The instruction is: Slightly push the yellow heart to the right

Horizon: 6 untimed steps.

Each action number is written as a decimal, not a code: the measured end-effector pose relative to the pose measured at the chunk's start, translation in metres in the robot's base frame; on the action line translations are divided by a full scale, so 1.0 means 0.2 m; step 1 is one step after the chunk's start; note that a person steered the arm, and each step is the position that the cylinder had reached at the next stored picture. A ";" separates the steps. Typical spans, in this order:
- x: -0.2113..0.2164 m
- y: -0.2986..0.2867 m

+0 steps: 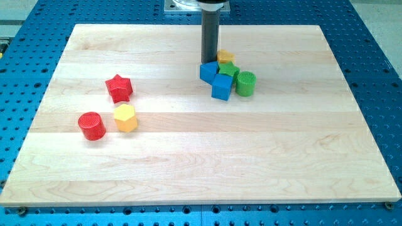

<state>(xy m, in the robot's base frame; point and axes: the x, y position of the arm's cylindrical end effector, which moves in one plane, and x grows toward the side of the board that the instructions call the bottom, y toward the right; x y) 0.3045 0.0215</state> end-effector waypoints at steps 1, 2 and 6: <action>-0.09 0.01; -0.05 0.03; 0.13 0.04</action>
